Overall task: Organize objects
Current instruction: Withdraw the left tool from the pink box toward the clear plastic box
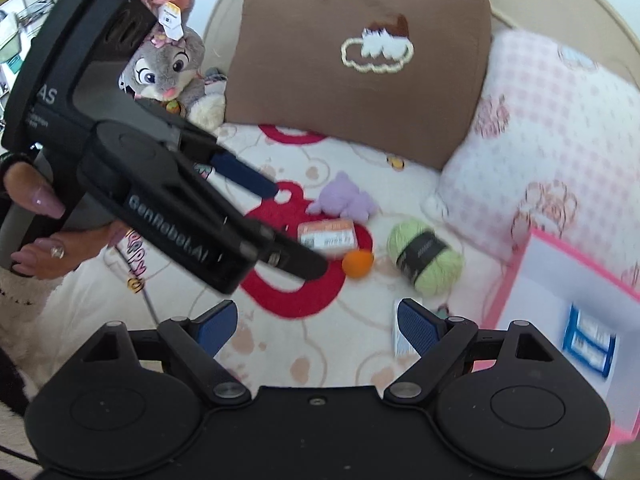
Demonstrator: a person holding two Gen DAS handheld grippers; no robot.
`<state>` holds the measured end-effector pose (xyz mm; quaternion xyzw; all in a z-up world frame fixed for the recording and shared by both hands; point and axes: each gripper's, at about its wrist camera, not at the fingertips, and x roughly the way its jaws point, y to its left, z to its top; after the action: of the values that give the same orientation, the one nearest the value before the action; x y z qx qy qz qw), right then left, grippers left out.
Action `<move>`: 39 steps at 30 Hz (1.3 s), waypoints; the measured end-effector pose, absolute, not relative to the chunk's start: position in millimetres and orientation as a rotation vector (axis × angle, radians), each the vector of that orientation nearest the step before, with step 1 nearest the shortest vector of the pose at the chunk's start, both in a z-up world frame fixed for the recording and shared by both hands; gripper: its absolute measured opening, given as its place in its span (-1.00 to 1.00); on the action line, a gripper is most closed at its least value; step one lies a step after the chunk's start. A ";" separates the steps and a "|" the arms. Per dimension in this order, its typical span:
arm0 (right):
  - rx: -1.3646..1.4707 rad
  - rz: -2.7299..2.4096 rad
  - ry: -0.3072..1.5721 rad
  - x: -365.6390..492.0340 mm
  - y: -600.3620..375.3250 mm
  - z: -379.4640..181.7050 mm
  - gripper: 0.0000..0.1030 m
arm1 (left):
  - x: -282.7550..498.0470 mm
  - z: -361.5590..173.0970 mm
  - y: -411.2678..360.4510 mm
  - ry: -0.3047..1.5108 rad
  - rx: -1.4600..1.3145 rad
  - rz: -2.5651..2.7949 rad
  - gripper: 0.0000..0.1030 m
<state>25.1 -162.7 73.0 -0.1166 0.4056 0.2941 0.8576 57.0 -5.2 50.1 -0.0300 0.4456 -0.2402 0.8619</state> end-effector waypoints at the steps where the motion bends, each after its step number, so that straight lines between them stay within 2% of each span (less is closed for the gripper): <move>1: -0.253 0.625 0.841 28.0 -160.1 70.8 0.75 | 59.1 46.0 -1.1 0.945 -0.082 -0.500 0.83; 8: -0.323 0.693 0.746 43.2 -140.7 39.3 0.73 | 69.6 10.1 25.6 0.949 -0.206 -0.394 0.84; 20: -0.160 0.691 0.889 91.3 -130.2 -5.9 0.74 | 93.7 -45.4 52.7 1.001 -0.314 -0.279 0.83; 29: -0.253 0.750 0.848 100.5 -100.6 -29.0 0.74 | 114.1 -89.3 73.0 1.046 -0.385 -0.206 0.83; 39: -0.287 0.725 0.906 133.9 -81.7 -61.3 0.73 | 125.5 -119.1 88.2 1.035 -0.437 -0.178 0.83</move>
<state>133.9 -81.7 -61.3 -0.1349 0.4265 0.3412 0.8268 125.5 88.2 -119.1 -0.2070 0.4902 -0.0845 0.8424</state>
